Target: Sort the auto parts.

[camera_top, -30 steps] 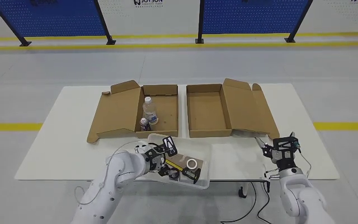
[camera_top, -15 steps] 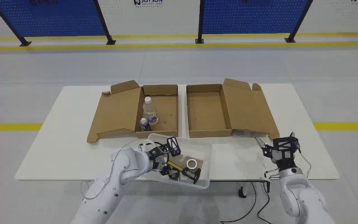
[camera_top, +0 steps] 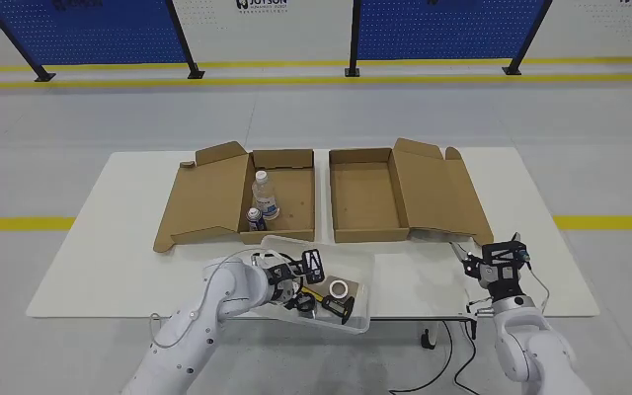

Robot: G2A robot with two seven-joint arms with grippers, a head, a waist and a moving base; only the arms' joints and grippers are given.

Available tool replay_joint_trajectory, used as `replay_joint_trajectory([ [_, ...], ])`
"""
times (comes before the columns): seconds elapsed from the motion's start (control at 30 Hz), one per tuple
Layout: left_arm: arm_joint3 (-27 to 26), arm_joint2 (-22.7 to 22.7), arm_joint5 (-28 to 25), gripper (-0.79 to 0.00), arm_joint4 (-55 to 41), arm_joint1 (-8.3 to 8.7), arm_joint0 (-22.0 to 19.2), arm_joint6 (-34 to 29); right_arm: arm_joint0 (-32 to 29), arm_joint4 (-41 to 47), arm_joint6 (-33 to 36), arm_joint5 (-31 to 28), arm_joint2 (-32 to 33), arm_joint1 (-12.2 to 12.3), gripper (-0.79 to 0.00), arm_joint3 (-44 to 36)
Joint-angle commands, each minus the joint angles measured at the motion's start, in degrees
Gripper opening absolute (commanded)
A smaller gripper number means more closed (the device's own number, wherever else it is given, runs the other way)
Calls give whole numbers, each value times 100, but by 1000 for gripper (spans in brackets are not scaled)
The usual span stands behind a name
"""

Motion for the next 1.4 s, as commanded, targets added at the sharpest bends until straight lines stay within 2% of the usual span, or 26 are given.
replay_joint_trajectory([
  [0.0,-12,48,-147,-342,47,19,-11,-15,0,0,0,0,0,0,0,0],
  [0.13,0,78,-200,-345,31,47,-13,-6,0,0,0,0,0,0,0,0],
  [0.27,67,141,-264,-394,13,68,-45,6,0,0,0,0,0,0,0,0],
  [0.77,472,545,-334,-465,-6,85,-347,74,0,0,0,0,0,0,0,0],
  [0.83,515,593,-334,-493,1,88,-374,83,0,0,0,0,0,0,0,0],
  [0.9,548,627,-325,-566,0,92,-397,87,0,0,0,0,0,0,0,0],
  [1.0,580,656,-301,-637,10,103,-434,84,0,0,0,0,0,0,0,0],
  [1.1,579,666,-280,-785,7,116,-460,101,0,0,0,0,0,0,0,0],
  [1.37,467,592,-67,-785,63,170,-420,282,0,0,0,0,0,0,0,0],
])
